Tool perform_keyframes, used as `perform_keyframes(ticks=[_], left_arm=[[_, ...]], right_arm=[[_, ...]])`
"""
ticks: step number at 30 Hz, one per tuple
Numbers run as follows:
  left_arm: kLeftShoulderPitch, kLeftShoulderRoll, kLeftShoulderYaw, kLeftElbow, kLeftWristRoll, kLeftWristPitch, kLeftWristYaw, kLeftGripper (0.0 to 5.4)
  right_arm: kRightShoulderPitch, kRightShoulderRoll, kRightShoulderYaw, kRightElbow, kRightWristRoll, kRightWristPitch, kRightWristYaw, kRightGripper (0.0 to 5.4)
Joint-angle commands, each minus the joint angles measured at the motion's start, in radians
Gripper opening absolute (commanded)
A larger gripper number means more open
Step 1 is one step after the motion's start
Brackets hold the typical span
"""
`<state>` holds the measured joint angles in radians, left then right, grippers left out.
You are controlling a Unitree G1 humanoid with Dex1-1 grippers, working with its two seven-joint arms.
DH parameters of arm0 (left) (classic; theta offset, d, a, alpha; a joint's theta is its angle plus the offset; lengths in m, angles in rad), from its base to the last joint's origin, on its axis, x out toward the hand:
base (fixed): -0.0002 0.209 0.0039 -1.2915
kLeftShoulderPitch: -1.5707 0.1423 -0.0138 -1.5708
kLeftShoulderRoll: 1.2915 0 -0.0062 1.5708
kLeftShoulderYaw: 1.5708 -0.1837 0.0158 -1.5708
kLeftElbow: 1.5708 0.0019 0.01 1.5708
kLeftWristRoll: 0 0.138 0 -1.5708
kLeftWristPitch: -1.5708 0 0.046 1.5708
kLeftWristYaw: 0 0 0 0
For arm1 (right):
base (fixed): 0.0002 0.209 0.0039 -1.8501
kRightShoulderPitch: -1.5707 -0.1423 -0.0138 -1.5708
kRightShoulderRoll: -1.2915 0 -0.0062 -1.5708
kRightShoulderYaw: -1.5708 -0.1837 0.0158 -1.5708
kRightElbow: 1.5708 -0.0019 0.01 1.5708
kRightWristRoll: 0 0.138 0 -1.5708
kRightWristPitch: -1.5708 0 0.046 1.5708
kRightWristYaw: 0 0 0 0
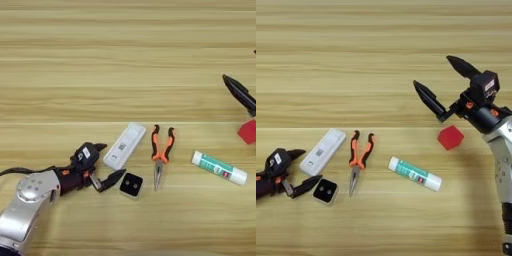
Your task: Move the objects on the table
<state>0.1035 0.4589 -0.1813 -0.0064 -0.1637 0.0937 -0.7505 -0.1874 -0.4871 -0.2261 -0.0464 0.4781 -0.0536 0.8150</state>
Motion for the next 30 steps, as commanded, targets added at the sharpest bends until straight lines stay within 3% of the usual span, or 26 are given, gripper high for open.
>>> perform_keyframes(ticks=[1, 12, 20, 30], left_arm=[[0.01, 0.005, -0.005, 0.003, 0.011, -0.008, -0.007, 4.13], [0.014, 0.002, -0.008, 0.002, 0.012, -0.012, -0.012, 2.9], [0.009, 0.0, -0.009, 0.01, 0.012, -0.019, -0.015, 2.88], [-0.005, -0.009, -0.005, 0.015, 0.01, -0.023, -0.012, 2.88]], right_arm=[[0.002, 0.004, -0.003, -0.021, 0.013, -0.002, 0.001, 5.4], [0.011, 0.008, -0.003, -0.03, 0.013, -0.003, -0.003, 5.4], [0.019, 0.028, -0.008, -0.043, -0.004, -0.015, -0.04, 5.4], [-0.016, 0.03, -0.011, -0.033, -0.055, -0.045, -0.123, 5.4]])
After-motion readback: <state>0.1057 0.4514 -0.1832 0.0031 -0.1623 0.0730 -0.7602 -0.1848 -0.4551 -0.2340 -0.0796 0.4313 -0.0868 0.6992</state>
